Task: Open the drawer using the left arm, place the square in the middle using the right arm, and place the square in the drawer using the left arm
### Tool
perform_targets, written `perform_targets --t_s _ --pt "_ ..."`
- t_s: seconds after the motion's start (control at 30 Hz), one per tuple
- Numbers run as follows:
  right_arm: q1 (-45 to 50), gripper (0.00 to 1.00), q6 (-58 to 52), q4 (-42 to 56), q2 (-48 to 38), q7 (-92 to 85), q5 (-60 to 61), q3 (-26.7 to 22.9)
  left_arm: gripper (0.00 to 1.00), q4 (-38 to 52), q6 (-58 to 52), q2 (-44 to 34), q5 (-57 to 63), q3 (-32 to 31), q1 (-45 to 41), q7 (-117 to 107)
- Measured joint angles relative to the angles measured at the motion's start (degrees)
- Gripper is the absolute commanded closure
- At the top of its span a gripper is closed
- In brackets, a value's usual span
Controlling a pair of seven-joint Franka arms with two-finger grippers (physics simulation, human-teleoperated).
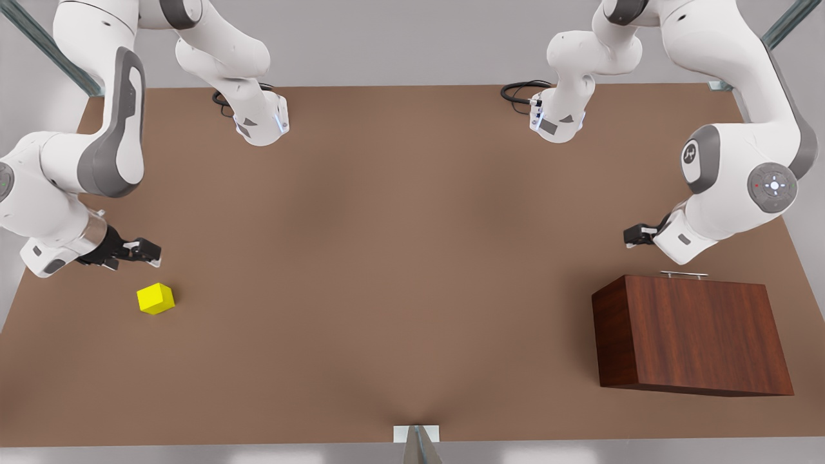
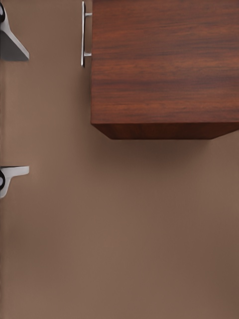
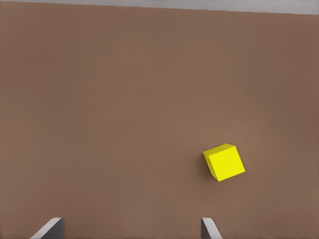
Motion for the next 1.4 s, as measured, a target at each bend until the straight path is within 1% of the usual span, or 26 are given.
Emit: perform_targets --t_s 0.07,0.13,0.17,0.2,0.27,0.3,0.4,0.43,0.53,0.6,0.63,0.7,0.73,0.77,0.83,0.87,0.9,0.93,1.03,1.13,1.17,1.23,1.27,1.3,1.33,1.4 --pt "0.05 0.00 0.38 -0.47 0.04 -0.04 0.24 -0.01 0.00 -1.72 2.34 -0.01 0.31 0.33 -0.04 -10.22" --pt "0.04 0.00 0.99 -0.64 2.22 -4.14 0.26 0.11 0.00 -7.34 9.74 -2.67 0.52 2.92 0.31 -31.55" --pt "0.02 0.00 3.08 -2.81 2.29 -5.66 0.26 0.03 0.00 -12.61 15.79 -4.83 0.59 4.05 0.45 -39.59" --pt "0.04 0.00 5.86 -4.60 3.25 -10.63 0.26 -0.14 0.00 -20.02 23.52 -8.19 0.63 5.44 0.00 -46.24" --pt "-0.31 0.00 16.95 -11.97 4.06 -15.89 0.25 -0.15 0.00 -29.13 32.97 -12.04 0.70 7.50 0.91 -48.78" --pt "-1.68 0.00 19.07 -13.57 4.90 -17.03 0.17 -0.16 0.00 -32.56 37.43 -12.97 0.71 7.46 2.58 -51.28" --pt "-3.97 0.00 20.05 -14.58 7.77 -21.85 0.18 -1.02 0.00 -37.81 44.89 -13.10 0.73 7.85 7.39 -59.82" --pt "-5.79 0.00 22.60 -14.72 9.65 -25.05 0.17 -1.37 0.00 -39.05 47.02 -12.87 0.70 8.43 8.58 -62.96" --pt "-6.36 0.00 29.97 -14.65 13.87 -31.65 0.22 -4.32 0.00 -39.46 49.62 -11.43 0.50 8.76 13.04 -69.72" --pt "-7.86 0.00 33.37 -14.73 16.73 -34.80 0.26 -4.45 0.00 -39.51 50.70 -10.34 0.37 8.77 12.75 -71.00" --pt "-7.85 0.00 34.39 -15.12 17.40 -34.83 0.26 -4.46 0.00 -39.56 50.76 -9.80 0.30 8.77 10.00 -72.37" --pt "-7.96 0.00 38.17 -16.73 18.54 -34.83 0.27 -4.46 0.00 -39.57 50.77 -8.81 -0.07 8.78 -0.91 -72.99" --pt "-8.22 0.00 39.51 -17.17 19.25 -34.83 0.26 -4.41 0.00 -39.57 50.82 -8.50 -0.40 8.83 -3.76 -72.99" --pt "-8.94 0.00 39.77 -17.82 19.34 -34.83 0.34 -4.37 0.00 -39.57 50.85 -8.29 -0.65 9.60 -2.30 -73.16" --pt "-8.92 0.00 42.19 -18.14 20.19 -34.78 0.35 -4.46 0.00 -39.92 50.85 -8.15 -1.06 10.14 4.86 -73.17" --pt "-8.92 0.00 42.22 -18.24 20.26 -34.82 0.35 -4.46 0.00 -40.17 51.50 -8.13 -1.21 10.19 4.02 -73.25" --pt "-8.92 0.00 42.22 -18.25 20.46 -34.76 0.35 -4.46 0.00 -40.26 51.55 -8.08 -1.32 10.94 0.78 -73.26" --pt "-8.92 0.00 42.22 -18.25 20.61 -34.74 0.52 -4.38 0.00 -41.56 52.66 -8.14 -1.42 11.57 -0.55 -73.26" --pt "-8.92 0.00 45.15 -19.82 21.08 -34.83 0.46 -4.37 0.00 -43.00 55.12 -8.28 -3.41 13.82 2.75 -73.17" --pt "-8.84 0.00 46.05 -19.83 22.57 -34.83 0.48 -4.37 0.00 -43.22 55.65 -8.22 -5.70 13.88 1.19 -73.17" --pt "-8.71 0.00 48.18 -20.24 23.36 -34.83 0.51 -4.37 0.00 -45.31 58.93 -8.09 -6.28 13.92 1.12 -73.17" --pt "-8.66 0.00 48.46 -20.50 23.87 -34.79 0.53 -4.37 0.00 -46.07 60.81 -7.80 -7.12 14.61 1.82 -72.94" --pt "-8.66 0.15 48.38 -20.45 23.78 -34.83 0.44 -4.38 0.00 -46.07 60.95 -7.42 -7.39 14.83 2.21 -72.66" --pt "-8.50 0.16 48.29 -20.39 23.65 -34.43 0.44 -4.37 0.00 -46.07 60.96 -7.11 -7.60 14.90 2.19 -72.56" --pt "-8.40 0.20 48.20 -20.31 23.52 -34.31 0.44 -4.37 0.00 -46.07 61.33 -6.75 -7.76 14.98 1.88 -72.56" --pt "-8.40 0.32 48.11 -20.27 23.35 -34.80 0.12 -4.37 0.00 -46.07 62.53 -5.66 -7.97 15.02 2.07 -72.56"
